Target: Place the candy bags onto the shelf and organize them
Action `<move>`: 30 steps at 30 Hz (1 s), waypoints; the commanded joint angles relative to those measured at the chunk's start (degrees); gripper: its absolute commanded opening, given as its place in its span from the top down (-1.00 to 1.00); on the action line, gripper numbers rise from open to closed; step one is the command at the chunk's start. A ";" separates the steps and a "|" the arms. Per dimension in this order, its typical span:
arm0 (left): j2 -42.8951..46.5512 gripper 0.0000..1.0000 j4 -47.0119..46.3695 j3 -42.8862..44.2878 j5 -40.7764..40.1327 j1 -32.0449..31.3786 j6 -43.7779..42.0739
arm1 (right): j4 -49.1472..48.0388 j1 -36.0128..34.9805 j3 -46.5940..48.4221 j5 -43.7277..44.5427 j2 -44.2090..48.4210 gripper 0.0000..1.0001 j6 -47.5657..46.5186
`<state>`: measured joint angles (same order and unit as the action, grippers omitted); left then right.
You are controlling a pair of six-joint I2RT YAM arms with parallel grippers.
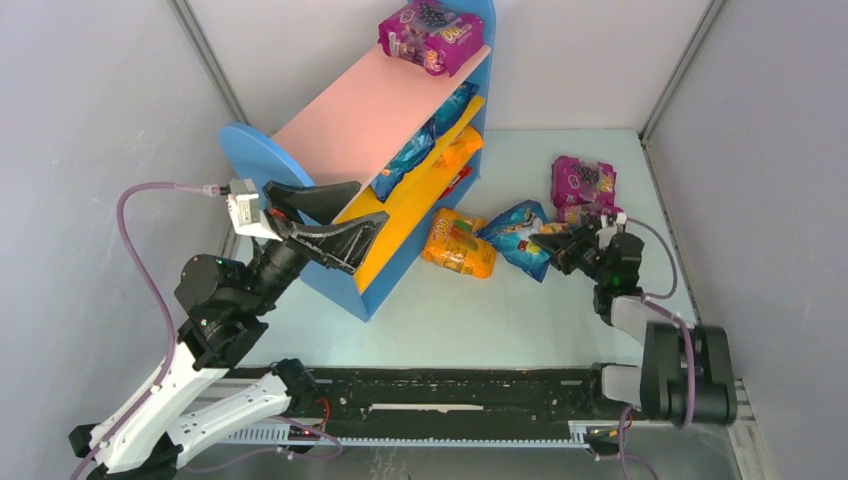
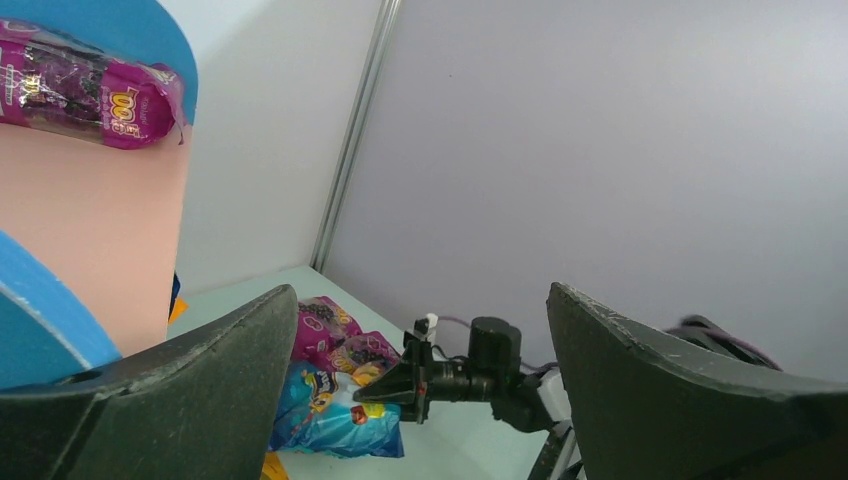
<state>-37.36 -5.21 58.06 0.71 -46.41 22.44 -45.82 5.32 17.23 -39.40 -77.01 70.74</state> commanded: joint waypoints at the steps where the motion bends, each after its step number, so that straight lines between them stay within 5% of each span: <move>1: -0.87 -1.00 0.03 -1.66 -2.09 1.20 -0.88 | 24.69 -2.85 9.72 -1.27 16.79 0.86 -16.55; 5: -0.75 -1.00 0.03 -1.66 -2.29 1.16 -0.98 | 35.33 -4.21 15.34 -2.06 26.51 0.88 -22.46; 13: 0.03 -1.00 0.20 -1.47 -2.59 1.15 -1.31 | 34.77 -12.61 25.67 -5.19 31.30 0.91 -21.86; 30: 2.92 -1.00 0.92 -0.87 -3.46 2.51 -1.97 | 22.93 -37.80 43.59 8.01 14.54 0.92 -23.51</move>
<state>-34.81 -3.70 57.80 0.14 -45.65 22.35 -9.47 -30.00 56.66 -35.88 -61.78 46.50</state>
